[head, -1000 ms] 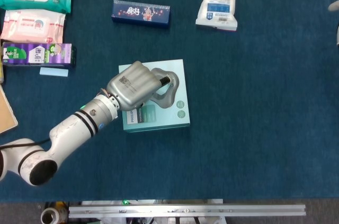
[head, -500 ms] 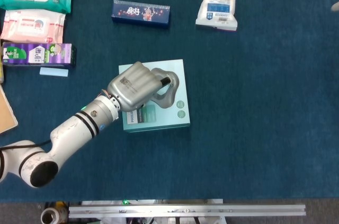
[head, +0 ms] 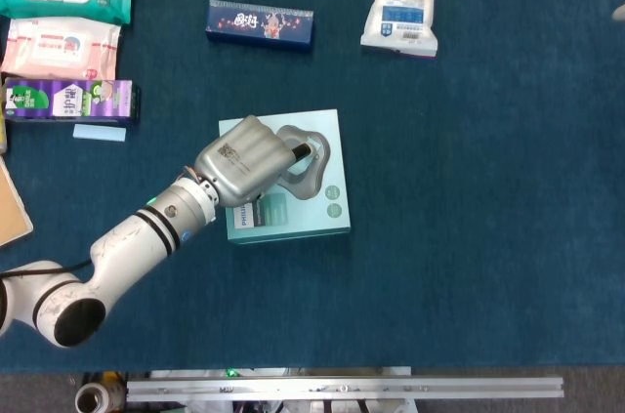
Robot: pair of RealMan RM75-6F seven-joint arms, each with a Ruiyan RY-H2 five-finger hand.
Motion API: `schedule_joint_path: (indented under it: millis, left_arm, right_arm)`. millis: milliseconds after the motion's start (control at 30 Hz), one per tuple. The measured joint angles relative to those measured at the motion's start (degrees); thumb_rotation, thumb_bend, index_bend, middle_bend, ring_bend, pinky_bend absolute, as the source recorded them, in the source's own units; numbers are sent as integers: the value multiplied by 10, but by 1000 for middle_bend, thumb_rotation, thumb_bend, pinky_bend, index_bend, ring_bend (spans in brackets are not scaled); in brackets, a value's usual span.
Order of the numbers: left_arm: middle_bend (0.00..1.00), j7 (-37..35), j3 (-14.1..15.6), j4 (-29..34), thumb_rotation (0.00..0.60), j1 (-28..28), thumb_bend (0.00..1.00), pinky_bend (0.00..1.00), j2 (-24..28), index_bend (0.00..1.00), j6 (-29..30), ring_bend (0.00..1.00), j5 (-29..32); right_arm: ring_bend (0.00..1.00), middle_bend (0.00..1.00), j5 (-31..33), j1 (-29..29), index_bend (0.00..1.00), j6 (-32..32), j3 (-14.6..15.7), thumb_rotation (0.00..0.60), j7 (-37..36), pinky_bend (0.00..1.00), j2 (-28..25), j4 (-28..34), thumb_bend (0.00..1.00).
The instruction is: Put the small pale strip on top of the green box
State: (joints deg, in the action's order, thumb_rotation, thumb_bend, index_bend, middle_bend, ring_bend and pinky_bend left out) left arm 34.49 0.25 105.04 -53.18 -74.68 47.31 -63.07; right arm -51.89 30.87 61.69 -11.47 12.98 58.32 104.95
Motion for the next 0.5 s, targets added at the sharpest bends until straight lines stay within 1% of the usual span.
schedule_joint_path:
  millis: [100,500]
  left_arm:
    - [1000,4,3,-1,600,-2,807,966,-1,219,-1,1000,5]
    - [1000,-5,-3,-5,600,-4,807,966,-3,219,4,1000,10]
  right_arm:
    - [595,574,-1,-2,305,0,0,600,-2,732,-1,0,585]
    - [595,574,-4,-6,304,-1,0,600,-8,732,-5,-2,585]
